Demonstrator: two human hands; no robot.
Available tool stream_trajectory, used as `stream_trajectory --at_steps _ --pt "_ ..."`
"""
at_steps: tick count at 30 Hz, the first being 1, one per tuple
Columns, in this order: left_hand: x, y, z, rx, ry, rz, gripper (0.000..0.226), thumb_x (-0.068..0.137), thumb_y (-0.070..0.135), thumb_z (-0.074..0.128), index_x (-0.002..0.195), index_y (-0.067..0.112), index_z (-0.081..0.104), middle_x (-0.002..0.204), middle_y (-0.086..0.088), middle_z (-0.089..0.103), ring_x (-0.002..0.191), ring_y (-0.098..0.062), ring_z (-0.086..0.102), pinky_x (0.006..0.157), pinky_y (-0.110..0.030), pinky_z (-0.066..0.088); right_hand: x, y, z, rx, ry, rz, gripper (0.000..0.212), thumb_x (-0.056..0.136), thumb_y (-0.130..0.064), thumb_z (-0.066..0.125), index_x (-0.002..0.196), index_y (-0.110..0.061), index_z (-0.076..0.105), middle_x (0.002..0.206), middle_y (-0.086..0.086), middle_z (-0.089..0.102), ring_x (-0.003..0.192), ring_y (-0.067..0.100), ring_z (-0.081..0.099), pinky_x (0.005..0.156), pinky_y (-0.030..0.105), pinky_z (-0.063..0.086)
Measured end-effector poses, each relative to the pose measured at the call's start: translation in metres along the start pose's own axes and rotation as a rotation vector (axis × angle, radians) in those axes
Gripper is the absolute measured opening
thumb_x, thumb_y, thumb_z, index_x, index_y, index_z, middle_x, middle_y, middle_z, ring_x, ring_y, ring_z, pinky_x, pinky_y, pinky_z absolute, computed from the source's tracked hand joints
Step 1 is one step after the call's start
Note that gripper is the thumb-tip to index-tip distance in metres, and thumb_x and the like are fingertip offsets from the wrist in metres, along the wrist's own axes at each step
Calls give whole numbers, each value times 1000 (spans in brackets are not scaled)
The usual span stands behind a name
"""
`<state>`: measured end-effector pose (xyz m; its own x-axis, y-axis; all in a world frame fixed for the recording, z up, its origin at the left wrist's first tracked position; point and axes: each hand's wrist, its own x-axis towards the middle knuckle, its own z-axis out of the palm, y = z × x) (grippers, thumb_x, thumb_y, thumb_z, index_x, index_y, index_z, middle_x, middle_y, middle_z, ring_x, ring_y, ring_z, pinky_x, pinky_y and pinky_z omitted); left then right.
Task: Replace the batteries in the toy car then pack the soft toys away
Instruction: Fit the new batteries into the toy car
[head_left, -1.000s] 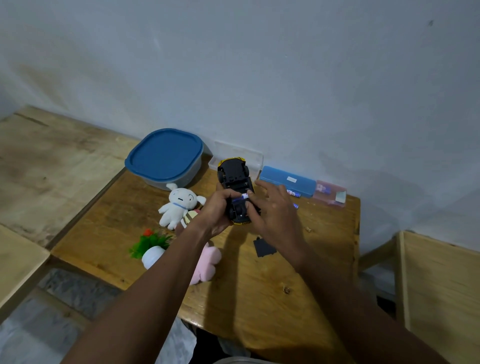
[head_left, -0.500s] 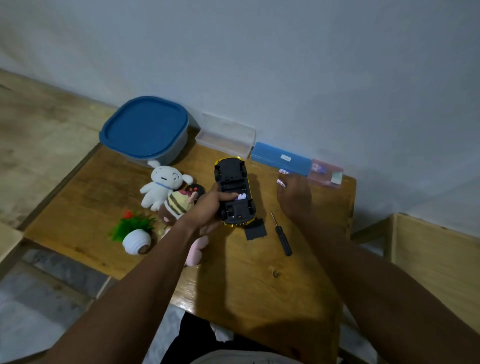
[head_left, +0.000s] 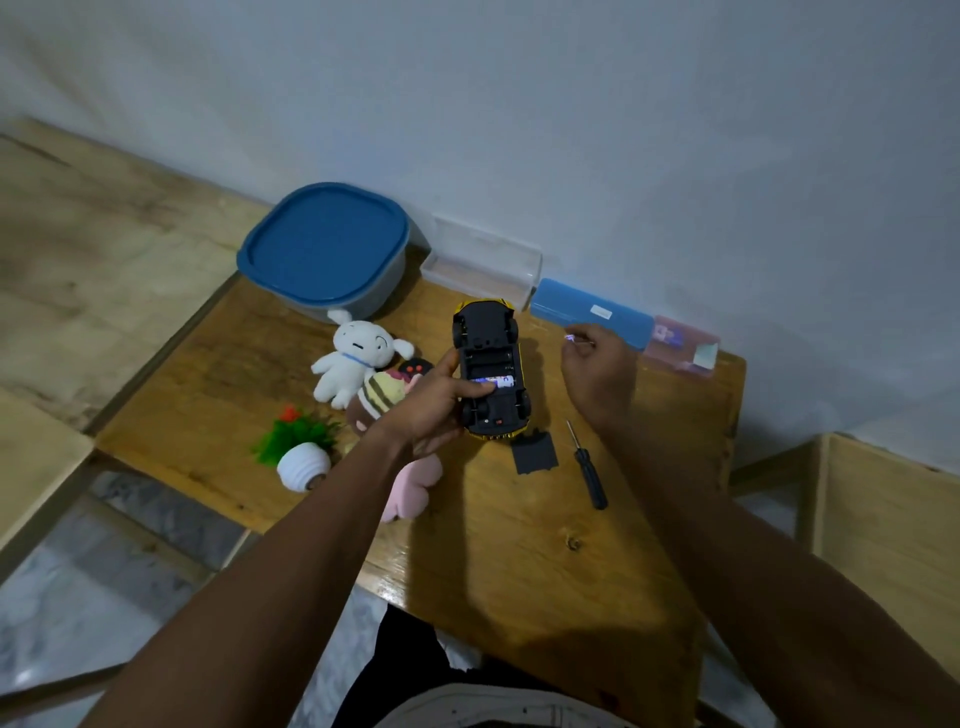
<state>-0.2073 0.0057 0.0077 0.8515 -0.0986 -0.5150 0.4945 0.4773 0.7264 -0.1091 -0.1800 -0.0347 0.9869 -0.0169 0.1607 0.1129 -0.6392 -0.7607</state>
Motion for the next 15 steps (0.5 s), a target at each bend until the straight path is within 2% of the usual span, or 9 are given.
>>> stream_trajectory --at_steps 2,3,6,9,13,15 --pt "0 3 1 -6 7 9 61 93 -8 52 147 17 42 136 -18 61 118 -37 64 90 -49 57 -6 -33 -11 211 39 60 10 88 -13 69 98 -11 72 88 -2 71 76 1 62 67 8 46" --pt "0 4 2 -12 16 11 60 93 -9 51 147 17 43 136 -18 61 118 -37 64 89 -48 58 -11 -48 -16 308 52 79 6 87 -11 71 93 -10 70 82 -6 69 72 0 62 63 5 44" --pt "-1 8 4 -27 20 18 60 93 -9 49 146 18 44 137 -18 60 120 -38 62 90 -49 58 -28 -78 -25 518 78 91 10 85 -9 74 86 -9 64 75 -10 65 68 4 64 63 13 50" --pt "-3 11 4 -32 -1 28 60 92 -9 50 145 19 45 138 -19 59 121 -39 61 90 -51 57 -42 -88 -29 619 81 81 11 85 -6 74 86 -11 64 71 -13 67 68 2 66 64 18 54" --pt "-7 16 5 -11 -30 37 58 92 -7 52 144 18 46 138 -23 58 120 -41 61 91 -53 56 -48 -85 -29 553 -58 -22 20 82 -10 78 82 -27 67 80 -9 71 75 7 69 69 21 56" --pt "-8 19 7 -2 -35 45 57 92 -8 51 144 17 46 137 -23 58 119 -41 62 88 -52 57 -50 -83 -30 505 -92 -59 18 80 -10 79 85 -24 69 83 -8 71 77 5 68 72 20 56"
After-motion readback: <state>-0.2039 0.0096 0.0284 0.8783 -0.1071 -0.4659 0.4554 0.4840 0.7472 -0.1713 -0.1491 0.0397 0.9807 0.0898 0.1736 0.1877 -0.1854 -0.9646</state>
